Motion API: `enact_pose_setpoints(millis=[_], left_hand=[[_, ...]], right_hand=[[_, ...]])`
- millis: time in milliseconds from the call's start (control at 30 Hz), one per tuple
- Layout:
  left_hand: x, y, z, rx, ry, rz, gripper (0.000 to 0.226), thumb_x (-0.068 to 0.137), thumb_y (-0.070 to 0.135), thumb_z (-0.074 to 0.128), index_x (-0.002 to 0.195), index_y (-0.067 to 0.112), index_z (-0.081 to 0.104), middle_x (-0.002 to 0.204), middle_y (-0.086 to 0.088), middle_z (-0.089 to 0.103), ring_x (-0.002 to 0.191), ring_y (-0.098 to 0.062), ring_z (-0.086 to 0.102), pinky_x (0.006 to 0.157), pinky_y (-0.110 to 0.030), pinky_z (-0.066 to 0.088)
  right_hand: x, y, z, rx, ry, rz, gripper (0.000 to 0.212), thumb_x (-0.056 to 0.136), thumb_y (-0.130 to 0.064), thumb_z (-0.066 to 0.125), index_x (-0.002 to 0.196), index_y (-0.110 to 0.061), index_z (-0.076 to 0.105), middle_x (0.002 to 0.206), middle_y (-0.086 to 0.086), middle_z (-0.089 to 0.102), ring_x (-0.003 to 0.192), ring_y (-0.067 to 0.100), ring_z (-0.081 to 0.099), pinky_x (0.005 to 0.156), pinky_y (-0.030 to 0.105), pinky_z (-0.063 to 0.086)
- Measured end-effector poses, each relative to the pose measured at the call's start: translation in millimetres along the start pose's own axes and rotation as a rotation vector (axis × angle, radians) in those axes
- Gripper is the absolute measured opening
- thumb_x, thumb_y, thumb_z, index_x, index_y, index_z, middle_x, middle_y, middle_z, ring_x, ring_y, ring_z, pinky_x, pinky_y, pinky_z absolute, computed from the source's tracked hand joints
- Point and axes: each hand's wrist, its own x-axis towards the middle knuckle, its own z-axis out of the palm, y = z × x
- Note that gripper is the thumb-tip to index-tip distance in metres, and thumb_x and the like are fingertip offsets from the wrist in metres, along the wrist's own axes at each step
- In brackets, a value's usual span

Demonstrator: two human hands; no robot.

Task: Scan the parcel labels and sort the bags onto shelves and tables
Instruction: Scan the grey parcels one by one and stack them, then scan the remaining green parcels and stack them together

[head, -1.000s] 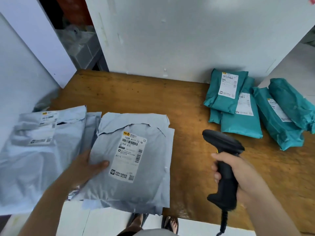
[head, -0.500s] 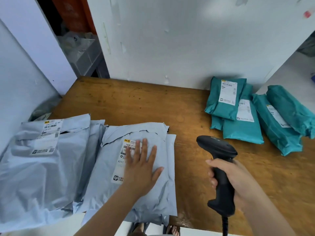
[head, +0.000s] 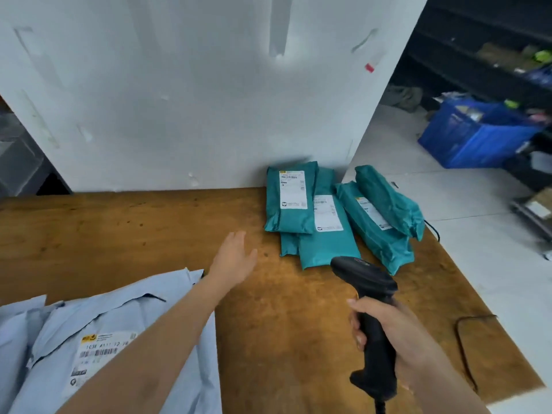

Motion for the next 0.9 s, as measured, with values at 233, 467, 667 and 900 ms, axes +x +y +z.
enact_pose_setpoints(millis=[233, 467, 667, 900], left_hand=[[107.8, 54.6, 62.5, -0.672, 0.14, -0.484, 0.083, 0.087, 0.037, 0.064, 0.145, -0.004, 0.022, 0.149, -0.021, 0.033, 0.135, -0.034, 0.036, 0.108, -0.04, 0.033], [166.9, 64.0, 91.8, -0.787, 0.272, -0.55, 0.064, 0.085, 0.028, 0.069, 0.132, -0.007, 0.045, 0.138, -0.019, 0.05, 0.123, -0.035, 0.052, 0.097, -0.039, 0.045], [172.3, 60.2, 91.6, -0.895, 0.166, -0.637, 0.066, 0.076, 0.015, 0.079, 0.13, -0.003, 0.046, 0.131, -0.019, 0.056, 0.114, -0.035, 0.059, 0.09, -0.043, 0.051], [100.2, 51.2, 92.0, -0.886, 0.141, -0.581, 0.043, 0.083, 0.01, 0.07, 0.121, -0.001, 0.054, 0.119, -0.02, 0.063, 0.094, -0.034, 0.062, 0.082, -0.044, 0.053]], right_hand=[[42.2, -37.3, -102.5, -0.05, 0.022, 0.026, 0.029, 0.082, -0.008, 0.067, 0.057, -0.002, 0.053, 0.053, 0.014, 0.048, 0.044, 0.021, 0.044, 0.047, 0.029, 0.037], [71.8, -44.8, -163.4, -0.023, 0.031, 0.081, 0.029, 0.08, -0.004, 0.068, 0.053, -0.004, 0.055, 0.053, 0.016, 0.05, 0.043, 0.023, 0.045, 0.049, 0.031, 0.038], [92.9, -51.2, -165.1, -0.026, -0.007, 0.117, 0.018, 0.081, -0.003, 0.068, 0.069, 0.0, 0.055, 0.054, 0.016, 0.052, 0.042, 0.023, 0.045, 0.047, 0.029, 0.038], [86.8, -48.0, -142.3, -0.058, -0.08, 0.095, 0.029, 0.08, -0.003, 0.068, 0.055, -0.004, 0.055, 0.056, 0.018, 0.05, 0.04, 0.022, 0.044, 0.046, 0.028, 0.037]])
